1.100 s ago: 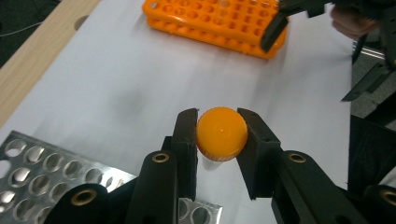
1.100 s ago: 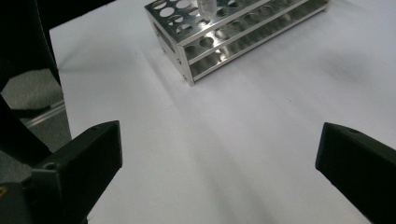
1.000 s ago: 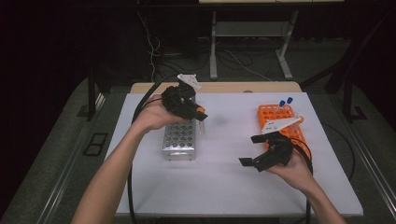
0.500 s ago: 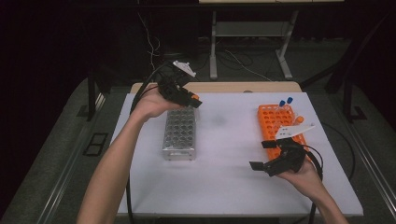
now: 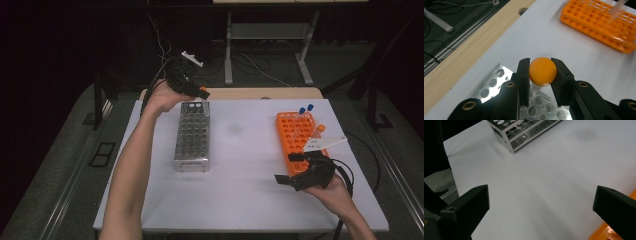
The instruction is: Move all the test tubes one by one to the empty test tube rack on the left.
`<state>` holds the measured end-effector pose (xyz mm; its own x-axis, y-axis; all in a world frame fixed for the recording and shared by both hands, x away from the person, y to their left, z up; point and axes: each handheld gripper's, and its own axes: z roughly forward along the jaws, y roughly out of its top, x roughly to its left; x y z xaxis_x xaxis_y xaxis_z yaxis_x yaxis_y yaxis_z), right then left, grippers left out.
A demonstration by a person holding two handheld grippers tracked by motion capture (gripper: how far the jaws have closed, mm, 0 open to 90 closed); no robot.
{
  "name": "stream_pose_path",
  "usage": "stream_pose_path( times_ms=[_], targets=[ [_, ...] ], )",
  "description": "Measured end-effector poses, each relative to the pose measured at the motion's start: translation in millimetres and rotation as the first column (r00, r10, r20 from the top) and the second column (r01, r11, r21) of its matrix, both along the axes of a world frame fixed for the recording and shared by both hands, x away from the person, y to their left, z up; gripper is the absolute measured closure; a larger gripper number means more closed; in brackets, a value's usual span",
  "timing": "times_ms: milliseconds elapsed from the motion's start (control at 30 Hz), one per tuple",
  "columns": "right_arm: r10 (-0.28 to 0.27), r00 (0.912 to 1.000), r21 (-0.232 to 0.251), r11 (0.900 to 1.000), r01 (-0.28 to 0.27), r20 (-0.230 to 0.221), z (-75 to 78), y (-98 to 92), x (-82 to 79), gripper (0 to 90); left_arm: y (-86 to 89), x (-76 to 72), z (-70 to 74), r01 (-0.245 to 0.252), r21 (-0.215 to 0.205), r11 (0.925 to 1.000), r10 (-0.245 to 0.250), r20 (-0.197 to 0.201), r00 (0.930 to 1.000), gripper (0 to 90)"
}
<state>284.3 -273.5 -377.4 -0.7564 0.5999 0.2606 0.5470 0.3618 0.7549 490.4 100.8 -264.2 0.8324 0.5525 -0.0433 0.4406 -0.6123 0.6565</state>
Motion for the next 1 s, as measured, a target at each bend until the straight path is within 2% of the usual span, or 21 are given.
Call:
stream_pose_path(
  times_ms=[233,433,600,700,767,1000],
  targets=[
    [-0.010,0.9999,0.002,1.000,0.010,0.004,-1.4,-4.5,-0.7,0.2,5.7,20.5,-11.4,-0.082,-0.027,0.9963,0.082,0.013,0.9965,68.7],
    [-0.016,0.9999,0.001,1.000,0.016,0.002,-2.8,-7.5,-2.2,0.2,7.6,35.2,-22.5,-0.163,-0.067,0.9844,0.165,0.033,0.9857,68.8],
    [-0.030,0.9996,0.001,1.000,0.030,0.001,-3.9,-13.4,-3.5,0.2,6.6,43.6,-29.9,-0.206,-0.076,0.9756,0.209,0.030,0.9775,68.8],
    [-0.037,0.9993,0.001,0.999,0.037,0.000,-4.4,-17.2,-5.0,0.2,6.2,47.4,-35.5,-0.219,-0.066,0.9735,0.221,0.018,0.9752,68.8],
    [-0.042,0.9991,0.002,0.999,0.042,0.000,-4.9,-19.3,-5.6,0.2,6.3,49.6,-38.2,-0.215,-0.044,0.9756,0.216,0.017,0.9762,68.8],
    [-0.054,0.9985,0.006,0.999,0.054,0.001,-6.3,-25.3,-7.8,0.2,3.3,55.1,-45.9,-0.218,-0.037,0.9752,0.218,-0.004,0.9759,68.7]
  ],
)
